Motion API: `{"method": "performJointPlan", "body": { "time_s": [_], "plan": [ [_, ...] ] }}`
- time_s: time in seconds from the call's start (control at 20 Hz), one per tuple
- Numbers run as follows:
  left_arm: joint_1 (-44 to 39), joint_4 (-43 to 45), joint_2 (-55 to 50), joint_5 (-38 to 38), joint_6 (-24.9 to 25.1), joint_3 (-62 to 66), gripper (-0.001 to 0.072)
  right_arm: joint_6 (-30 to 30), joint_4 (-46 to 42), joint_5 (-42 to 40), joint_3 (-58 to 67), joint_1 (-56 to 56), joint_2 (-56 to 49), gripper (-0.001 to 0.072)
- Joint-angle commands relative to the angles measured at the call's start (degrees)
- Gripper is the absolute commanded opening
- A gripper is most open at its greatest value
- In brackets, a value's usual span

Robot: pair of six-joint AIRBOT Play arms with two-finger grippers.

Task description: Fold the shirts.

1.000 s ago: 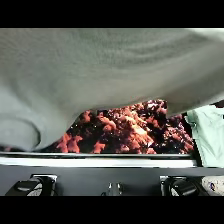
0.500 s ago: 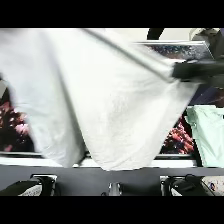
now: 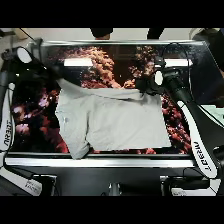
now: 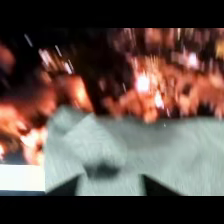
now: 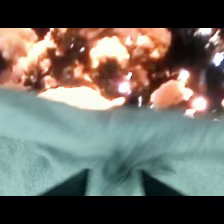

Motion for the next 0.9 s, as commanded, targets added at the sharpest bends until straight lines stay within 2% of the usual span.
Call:
{"method": "performJointPlan", "body": {
  "time_s": [0.0, 0.1, 0.2, 0.25, 0.4, 0.5, 0.6, 0.75, 0.8, 0.85],
  "plan": [
    [0.57, -5.57, -3.37, -15.78, 5.05, 0.02, 0.0642, -6.32, 4.92, 3.93, 0.15, -3.21, 0.76, 0.0443],
    [2.08, -7.72, 0.96, -19.71, 6.75, -3.48, 0.0638, -17.7, 8.44, 14.21, 0.13, -10.69, 3.89, 0.0469],
    [3.32, -11.56, 9.25, -17.27, 7.1, -16.94, 0.0637, -23.87, 14.71, 26.77, -2.34, -20.37, 4.79, 0.0465],
    [3.43, -12.33, 14.16, -14.03, 7.56, -26.62, 0.0637, -25.99, 17.2, 29.75, -6.01, -24.15, 5.38, 0.0465],
    [3.91, -14.03, 29.53, -0.39, 7.61, -58.25, 0.0591, -30.34, 21.11, 28.35, -20.74, -29.99, 9.09, 0.0465],
    [6.14, -17.79, 35.74, 5.7, 7.61, -71.43, 0.0592, -32.09, 22.1, 26.47, -26.45, -29.97, 10.29, 0.0465],
    [8.81, -20.5, 37.51, 7.06, 9.49, -77.33, 0.0593, -33.48, 23.85, 26.05, -28.57, -29.83, 10.27, 0.0466],
    [9.88, -22.05, 36.35, 10.8, 9.77, -79.71, 0.0593, -33.48, 23.85, 24.87, -28.79, -29.81, 10.27, 0.0469],
    [9.62, -23.93, 35.47, 12.31, 10.51, -79.82, 0.0593, -33.48, 23.54, 24.74, -28.79, -29.83, 10.27, 0.0507],
    [9.03, -25.81, 34.38, 14.1, 11.06, -79.82, 0.0592, -33.48, 22.45, 24.63, -28.79, -29.83, 10.27, 0.0585]
  ]
}}
